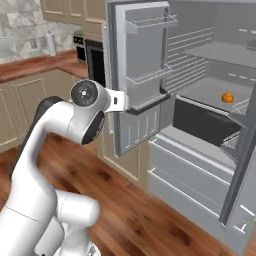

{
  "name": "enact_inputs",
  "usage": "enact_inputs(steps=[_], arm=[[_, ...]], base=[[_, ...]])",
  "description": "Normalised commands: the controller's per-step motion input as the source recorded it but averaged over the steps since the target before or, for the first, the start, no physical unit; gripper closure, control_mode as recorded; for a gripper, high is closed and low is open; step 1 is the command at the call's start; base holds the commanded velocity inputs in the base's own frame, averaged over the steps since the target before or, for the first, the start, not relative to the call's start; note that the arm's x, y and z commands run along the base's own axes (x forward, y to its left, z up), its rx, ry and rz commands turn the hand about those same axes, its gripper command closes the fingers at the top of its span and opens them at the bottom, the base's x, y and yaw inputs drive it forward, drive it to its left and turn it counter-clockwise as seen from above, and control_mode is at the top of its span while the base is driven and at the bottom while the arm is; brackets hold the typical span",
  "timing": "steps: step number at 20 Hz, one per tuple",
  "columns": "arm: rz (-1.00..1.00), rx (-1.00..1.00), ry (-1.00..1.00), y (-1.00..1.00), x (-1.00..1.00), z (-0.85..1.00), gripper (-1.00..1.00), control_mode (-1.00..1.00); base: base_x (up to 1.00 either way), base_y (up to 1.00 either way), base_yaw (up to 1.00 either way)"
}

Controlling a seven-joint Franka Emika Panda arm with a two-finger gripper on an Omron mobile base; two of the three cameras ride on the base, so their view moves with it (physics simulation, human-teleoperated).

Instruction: Retrieve the mango and orange from the fridge and place them into the bowl on the dining table.

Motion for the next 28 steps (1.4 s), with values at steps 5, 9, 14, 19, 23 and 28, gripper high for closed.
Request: enact_inputs(steps=[5,9,14,19,23,28], arm=[[0.0,0.0,0.0,0.0,0.0,0.0,1.0,1.0],[0.0,0.0,0.0,0.0,0.0,0.0,1.0,1.0],[0.0,0.0,0.0,0.0,0.0,0.0,1.0,1.0],[0.0,0.0,0.0,0.0,0.0,0.0,1.0,1.0],[0.0,0.0,0.0,0.0,0.0,0.0,1.0,1.0],[0.0,0.0,0.0,0.0,0.0,0.0,1.0,1.0]], base=[[-0.73,-0.12,0.55],[-0.57,-0.28,0.56],[-0.57,-0.34,0.57],[-0.64,-0.31,0.54],[-0.65,-0.26,0.52],[-0.46,-0.14,0.49]])
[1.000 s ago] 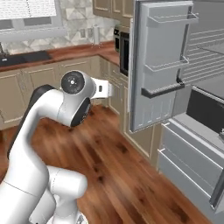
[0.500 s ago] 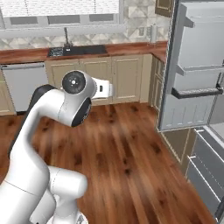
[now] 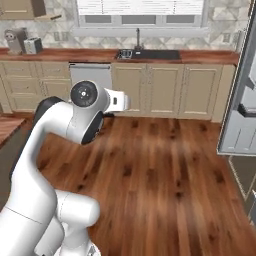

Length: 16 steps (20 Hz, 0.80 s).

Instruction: Retrieve the mango and orange from the fridge and place them into the bowl on the dining table.

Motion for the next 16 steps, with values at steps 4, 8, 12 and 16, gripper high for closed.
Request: enact_inputs(steps=[4,8,12,16], arm=[[0.0,0.0,0.0,0.0,0.0,0.0,1.0,1.0],[0.0,0.0,0.0,0.0,0.0,0.0,1.0,1.0],[0.0,0.0,0.0,0.0,0.0,0.0,1.0,1.0],[0.0,0.0,0.0,0.0,0.0,0.0,1.0,1.0]], base=[[-0.27,-0.06,0.46],[-0.21,-0.02,0.44],[-0.13,0.0,0.41],[-0.01,0.13,0.32]])
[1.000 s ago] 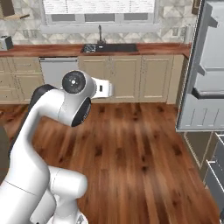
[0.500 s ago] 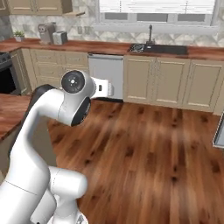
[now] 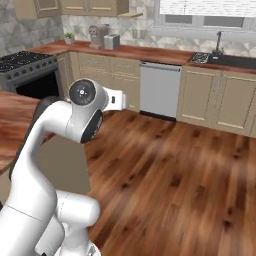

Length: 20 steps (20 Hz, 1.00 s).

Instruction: Retrieve the mango and orange from the fridge and place them into the bowl on the dining table.

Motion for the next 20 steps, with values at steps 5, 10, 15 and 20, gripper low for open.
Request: enact_inputs(steps=[5,10,15,20], arm=[[0.0,0.0,0.0,0.0,0.0,0.0,1.0,1.0],[0.0,0.0,0.0,0.0,0.0,0.0,1.0,1.0],[0.0,0.0,0.0,0.0,0.0,0.0,1.0,1.0],[0.0,0.0,0.0,0.0,0.0,0.0,1.0,1.0]], base=[[0.0,0.59,0.24],[0.0,0.83,0.22],[-0.12,0.87,0.21],[-0.21,0.86,0.19]])
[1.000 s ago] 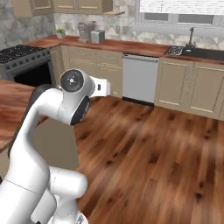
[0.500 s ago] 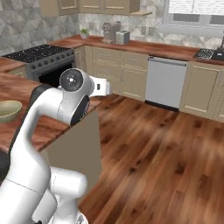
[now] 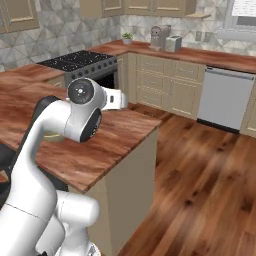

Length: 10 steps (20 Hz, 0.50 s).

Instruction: Retrieve the mango and orange from the fridge and place them into the bowl on the dining table.

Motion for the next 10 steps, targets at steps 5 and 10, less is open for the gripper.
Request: enact_inputs(steps=[5,10], arm=[[0.0,0.0,0.0,0.0,0.0,0.0,1.0,1.0],[0.0,0.0,0.0,0.0,0.0,0.0,1.0,1.0]], base=[[-0.1,0.85,0.17],[0.24,0.55,0.14]])
